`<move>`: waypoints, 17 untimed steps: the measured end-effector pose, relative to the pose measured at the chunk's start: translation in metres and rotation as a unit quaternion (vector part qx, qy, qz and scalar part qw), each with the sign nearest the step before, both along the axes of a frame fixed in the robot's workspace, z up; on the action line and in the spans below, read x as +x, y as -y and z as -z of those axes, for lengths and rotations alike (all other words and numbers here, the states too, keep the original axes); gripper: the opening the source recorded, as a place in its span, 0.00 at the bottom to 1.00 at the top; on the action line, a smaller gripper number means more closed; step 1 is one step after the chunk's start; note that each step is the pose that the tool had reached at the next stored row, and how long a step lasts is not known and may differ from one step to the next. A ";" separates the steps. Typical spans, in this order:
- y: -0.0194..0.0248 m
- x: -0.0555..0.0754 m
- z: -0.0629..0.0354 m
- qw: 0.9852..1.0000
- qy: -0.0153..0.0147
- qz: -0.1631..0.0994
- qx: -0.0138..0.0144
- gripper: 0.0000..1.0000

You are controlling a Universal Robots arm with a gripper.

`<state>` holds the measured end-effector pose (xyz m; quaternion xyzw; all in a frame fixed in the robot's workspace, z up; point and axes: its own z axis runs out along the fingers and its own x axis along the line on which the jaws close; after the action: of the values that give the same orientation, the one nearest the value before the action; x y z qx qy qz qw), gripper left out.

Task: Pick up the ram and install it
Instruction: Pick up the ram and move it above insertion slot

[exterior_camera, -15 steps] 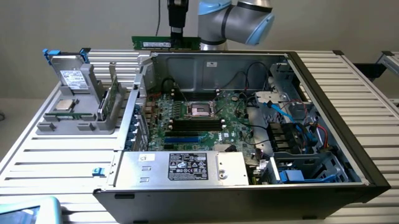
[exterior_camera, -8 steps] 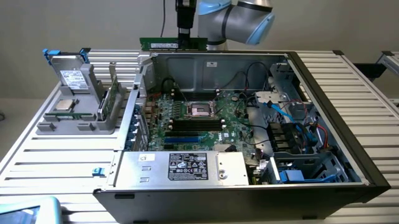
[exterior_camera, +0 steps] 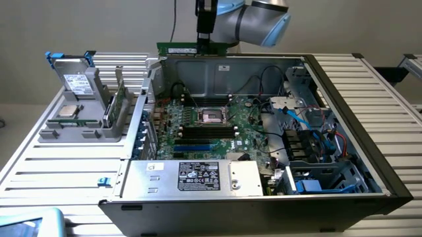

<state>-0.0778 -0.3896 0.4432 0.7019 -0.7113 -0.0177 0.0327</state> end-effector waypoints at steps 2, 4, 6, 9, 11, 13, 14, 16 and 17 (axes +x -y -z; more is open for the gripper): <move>-0.0002 0.003 0.0011 1.000 0.000 0.001 0.001 0.15; -0.0005 0.006 0.0022 1.000 0.000 0.002 0.001 0.15; -0.0008 0.009 0.0033 1.000 0.000 0.003 0.002 0.15; -0.0021 0.012 0.0044 1.000 0.001 0.004 0.003 0.15; -0.0038 0.014 0.0056 1.000 0.001 0.004 0.003 0.15; -0.0069 0.016 0.0071 1.000 0.001 0.004 0.003 0.15; -0.0087 0.016 0.0077 1.000 0.001 0.004 0.003 0.15; -0.0116 0.018 0.0088 1.000 0.001 0.004 0.003 0.15; -0.0128 0.019 0.0095 1.000 0.001 0.005 0.003 0.15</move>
<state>-0.0590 -0.3767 0.4337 0.6988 -0.7145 -0.0189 0.0298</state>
